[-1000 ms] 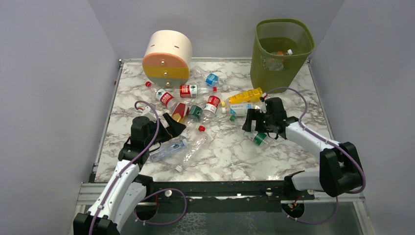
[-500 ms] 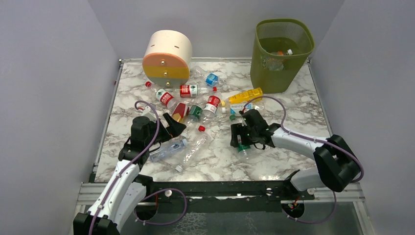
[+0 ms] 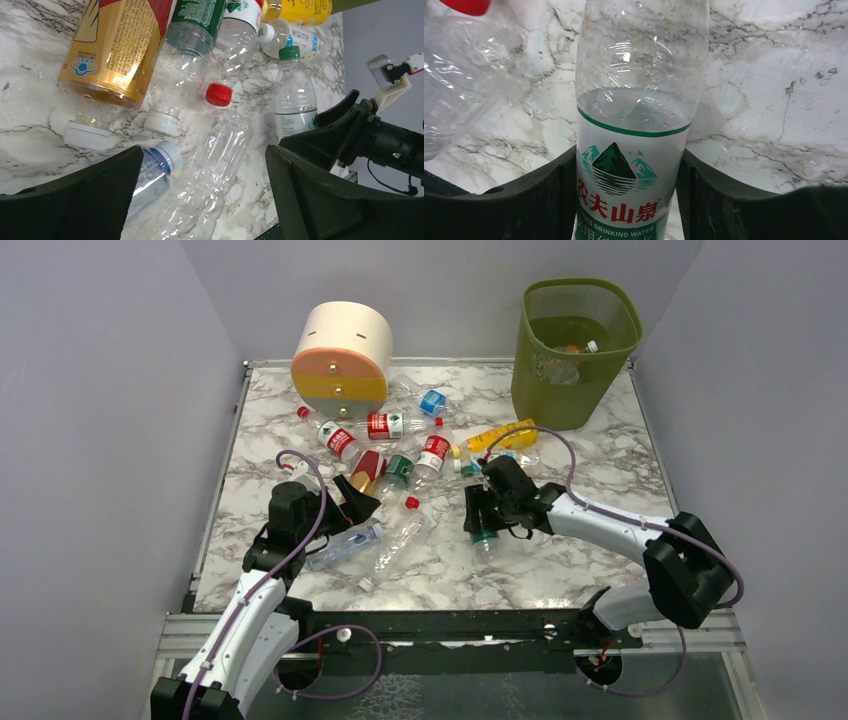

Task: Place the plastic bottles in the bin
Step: Pick up the plastic bottle at the center of the board, then place the plastic bottle in the trash bin.

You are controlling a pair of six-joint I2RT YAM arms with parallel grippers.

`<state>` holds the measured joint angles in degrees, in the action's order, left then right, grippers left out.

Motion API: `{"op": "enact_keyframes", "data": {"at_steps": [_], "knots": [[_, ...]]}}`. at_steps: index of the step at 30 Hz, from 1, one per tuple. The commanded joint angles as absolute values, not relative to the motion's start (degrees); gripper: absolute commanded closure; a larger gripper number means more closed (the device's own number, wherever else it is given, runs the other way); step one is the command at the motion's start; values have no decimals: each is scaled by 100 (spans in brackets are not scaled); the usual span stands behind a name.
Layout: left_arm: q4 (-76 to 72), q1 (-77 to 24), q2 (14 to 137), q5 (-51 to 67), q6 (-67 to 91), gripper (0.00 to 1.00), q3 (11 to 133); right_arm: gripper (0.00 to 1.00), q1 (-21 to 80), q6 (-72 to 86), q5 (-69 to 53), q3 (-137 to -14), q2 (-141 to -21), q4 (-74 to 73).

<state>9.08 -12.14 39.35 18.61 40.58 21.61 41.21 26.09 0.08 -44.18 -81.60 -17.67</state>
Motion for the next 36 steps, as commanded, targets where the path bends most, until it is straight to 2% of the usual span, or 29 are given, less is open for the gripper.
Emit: {"op": "enact_keyframes", "data": {"at_steps": [1,7,14,29,36], "knots": [[762,-1248,3856,1841,4113,1,2115,38,4166,2658,269,-4828,-7867,-2097],[725,-1257,3891,1845,4105,1,2127,38,4166,2531,613,-5474,-7951,-2252],[719,-1249,3911,1889,4080,1,2166,38,4031,2123,1003,-6773,-8273,-2493],[756,-1257,3894,1954,4091,1,2216,38,2045,1709,-212,-10139,-9765,-2391],[1019,-1257,3808,1888,4028,1,2344,38,1619,1812,-682,-11541,-10399,-2184]]}}
